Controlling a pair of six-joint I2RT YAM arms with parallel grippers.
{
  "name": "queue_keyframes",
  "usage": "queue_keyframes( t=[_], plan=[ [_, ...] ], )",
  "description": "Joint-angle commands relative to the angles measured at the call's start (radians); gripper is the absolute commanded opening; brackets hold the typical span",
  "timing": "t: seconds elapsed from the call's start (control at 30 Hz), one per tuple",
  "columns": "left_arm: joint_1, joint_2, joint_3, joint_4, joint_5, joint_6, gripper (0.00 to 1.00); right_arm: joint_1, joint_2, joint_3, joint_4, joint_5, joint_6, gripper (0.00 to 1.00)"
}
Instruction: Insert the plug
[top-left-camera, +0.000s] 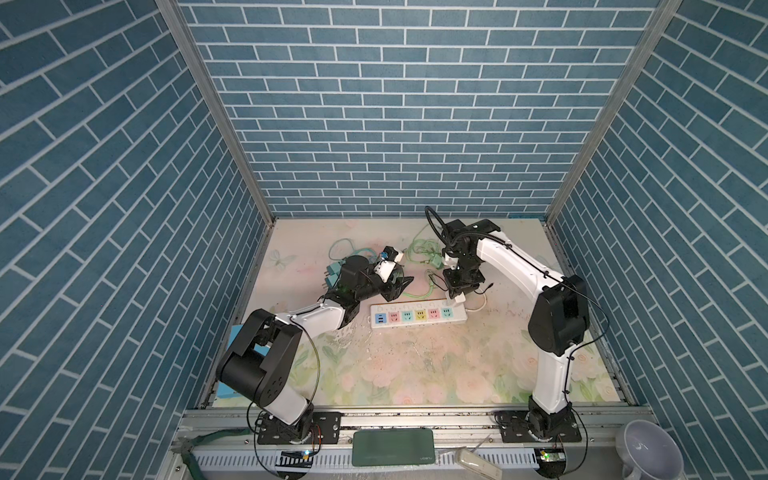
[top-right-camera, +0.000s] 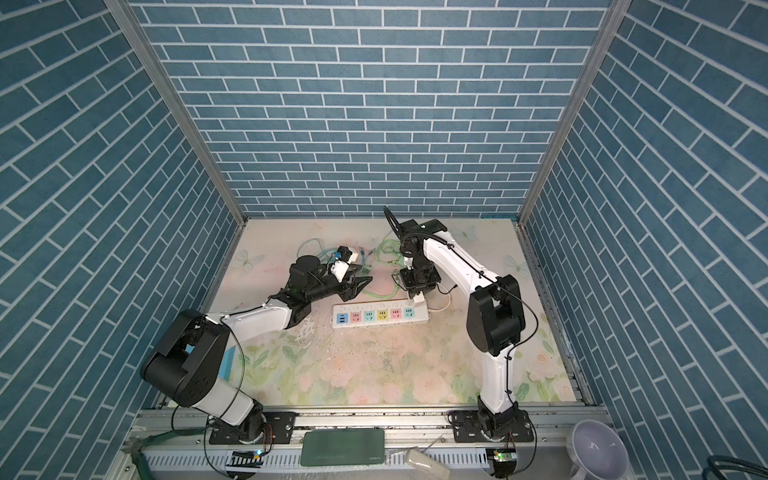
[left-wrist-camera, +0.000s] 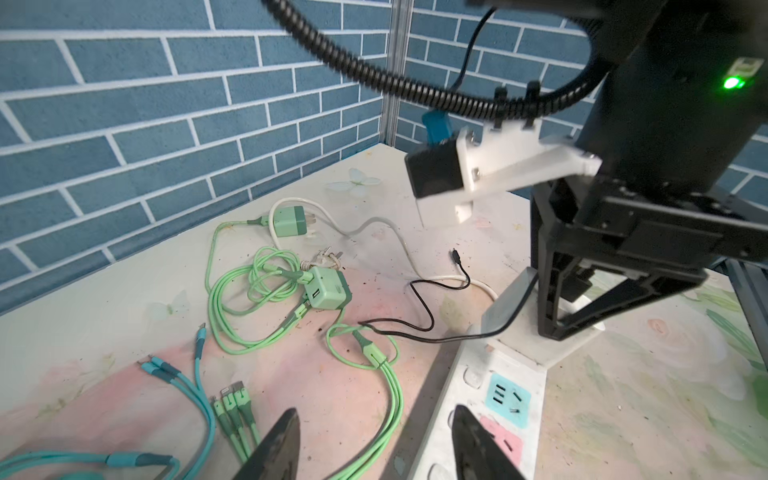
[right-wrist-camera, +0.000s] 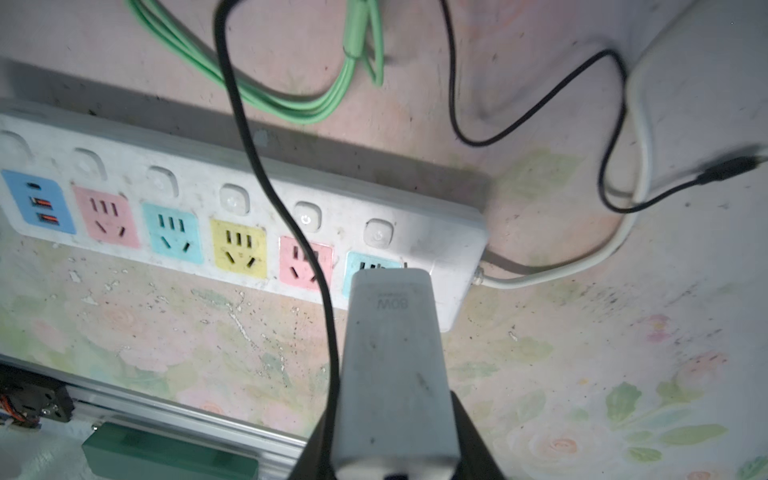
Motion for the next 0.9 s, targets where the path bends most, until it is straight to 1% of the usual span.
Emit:
queue_keyframes(
  t=[0.0, 0.07, 0.23, 0.37, 0.57, 0.77, 0.87],
  plan=[
    [0.005, -0.035, -0.012, 0.017, -0.023, 0.016, 0.59, 0.007, 0.026, 0.028, -0.113, -0.079, -0.05, 0.06],
    [0.005, -0.047, -0.018, 0.014, -0.025, 0.022, 0.59, 0.005, 0.03, 0.008, -0.116, -0.093, -0.061, 0.06],
    [0.006, -0.077, -0.048, 0.036, -0.025, 0.019, 0.59, 0.005, 0.044, 0.013, -0.134, -0.074, -0.056, 0.06],
    [0.005, -0.09, -0.058, 0.038, -0.028, 0.017, 0.59, 0.006, 0.059, 0.013, -0.139, -0.045, -0.024, 0.06],
    [0.005, -0.087, -0.063, 0.051, -0.024, 0.013, 0.59, 0.025, 0.076, 0.007, -0.104, -0.06, 0.02, 0.06],
    [0.005, -0.085, -0.062, 0.068, -0.02, 0.01, 0.59, 0.034, 0.123, 0.047, -0.097, -0.045, 0.048, 0.06],
    [0.005, -0.088, -0.09, 0.073, -0.026, 0.015, 0.59, 0.034, 0.132, 0.055, -0.095, -0.043, 0.058, 0.07]
  ],
)
